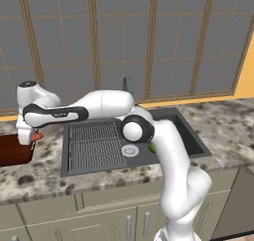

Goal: Pick up all produce items and place them in the sink. Turn on the sink faucet to wash them. Then turn the sink off and put them in the tray.

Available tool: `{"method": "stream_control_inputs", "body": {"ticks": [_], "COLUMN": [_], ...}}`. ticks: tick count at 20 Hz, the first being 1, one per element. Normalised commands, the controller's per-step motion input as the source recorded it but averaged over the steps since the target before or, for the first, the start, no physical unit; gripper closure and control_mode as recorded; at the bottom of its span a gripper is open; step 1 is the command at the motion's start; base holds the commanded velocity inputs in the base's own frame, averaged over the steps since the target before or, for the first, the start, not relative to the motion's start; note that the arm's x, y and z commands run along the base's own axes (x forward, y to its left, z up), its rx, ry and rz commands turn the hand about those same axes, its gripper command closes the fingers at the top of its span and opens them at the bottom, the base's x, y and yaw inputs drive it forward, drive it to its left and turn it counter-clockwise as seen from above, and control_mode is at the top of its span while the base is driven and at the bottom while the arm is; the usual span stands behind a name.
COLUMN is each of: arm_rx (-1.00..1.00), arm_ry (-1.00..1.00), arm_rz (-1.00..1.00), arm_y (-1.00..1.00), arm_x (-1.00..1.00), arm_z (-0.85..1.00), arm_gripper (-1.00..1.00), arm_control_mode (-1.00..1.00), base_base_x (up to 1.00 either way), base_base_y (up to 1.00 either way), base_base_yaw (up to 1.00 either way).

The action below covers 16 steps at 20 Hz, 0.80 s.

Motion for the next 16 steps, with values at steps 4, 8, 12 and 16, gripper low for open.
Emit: {"method": "stream_control_inputs", "body": {"ticks": [4,8,12,16], "arm_rx": [0.00,0.00,0.00,0.00], "arm_ry": [0.00,0.00,0.00,-0.01], "arm_rz": [0.06,0.06,0.05,0.05], "arm_y": [0.27,0.25,0.23,0.22], "arm_x": [0.40,0.36,0.13,0.23], "arm_z": [-0.24,-0.20,-0.29,-0.32], "arm_gripper": [1.00,1.00,1.00,1.00], "arm_control_mode": [-1.00,-1.00,-1.00,-1.00], "base_base_x": [0.00,0.00,0.00,0.00], "base_base_y": [0.00,0.00,0.00,0.00], "base_base_yaw": [0.00,0.00,0.00,0.00]}}
